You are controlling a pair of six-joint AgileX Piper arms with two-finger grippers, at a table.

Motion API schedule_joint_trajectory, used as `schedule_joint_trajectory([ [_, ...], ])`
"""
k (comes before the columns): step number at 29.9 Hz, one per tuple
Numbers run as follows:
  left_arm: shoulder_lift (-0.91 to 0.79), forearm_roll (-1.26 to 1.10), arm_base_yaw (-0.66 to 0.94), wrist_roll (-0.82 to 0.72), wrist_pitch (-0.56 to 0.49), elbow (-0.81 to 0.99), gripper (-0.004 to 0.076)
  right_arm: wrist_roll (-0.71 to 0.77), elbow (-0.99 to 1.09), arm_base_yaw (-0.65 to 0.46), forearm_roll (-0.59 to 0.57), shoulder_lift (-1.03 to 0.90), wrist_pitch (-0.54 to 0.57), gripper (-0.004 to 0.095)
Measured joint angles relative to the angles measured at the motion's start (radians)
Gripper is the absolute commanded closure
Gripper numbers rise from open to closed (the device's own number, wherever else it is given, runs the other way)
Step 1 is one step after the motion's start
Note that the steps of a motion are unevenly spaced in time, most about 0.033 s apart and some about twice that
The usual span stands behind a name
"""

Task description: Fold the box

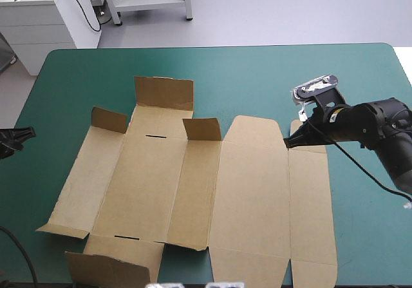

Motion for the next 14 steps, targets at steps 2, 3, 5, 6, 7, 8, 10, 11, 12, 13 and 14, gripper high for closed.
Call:
schedule_joint_trajectory([
  [2,0.033,-0.128,0.087,0.041,-0.007,-0.001,0.0536,-0.002,0.0,0.0,0.007,0.0,0.0,0.0817],
  [3,0.055,-0.192,0.126,0.069,-0.007,-0.001,0.0536,-0.008,0.0,0.0,0.013,0.0,0.0,0.0817],
  [5,0.1,-0.284,0.182,0.13,-0.001,-0.001,0.0535,-0.013,0.0,0.0,0.02,0.0,0.0,0.0817],
  [6,0.127,-0.347,0.209,0.172,0.01,-0.001,0.0535,-0.015,0.0,0.0,0.023,0.0,0.0,0.0817],
  [7,0.155,-0.387,0.224,0.2,0.022,-0.001,0.0533,-0.016,0.0,0.0,0.025,0.0,0.0,0.0817],
  [8,0.184,-0.434,0.239,0.237,0.041,-0.001,0.0526,-0.017,0.0,0.0,0.026,0.0,0.0,0.0817],
  [10,0.237,-0.523,0.256,0.303,0.094,-0.001,0.0507,-0.019,0.0,0.0,0.026,0.0,0.0,0.0817],
  [11,0.266,-0.562,0.259,0.343,0.123,-0.001,0.0492,-0.019,0.0,0.0,0.026,0.0,0.0,0.0817],
  [12,0.295,-0.596,0.261,0.382,0.141,-0.001,0.0478,-0.019,0.0,0.0,0.026,0.0,0.0,0.0819],
  [13,0.317,-0.62,0.261,0.414,0.15,-0.001,0.0453,-0.019,0.0,0.0,0.027,0.0,0.0,0.0821],
  [14,0.342,-0.64,0.261,0.436,0.155,-0.001,0.0421,-0.019,0.0,0.0,0.027,0.0,0.0,0.0821],
])
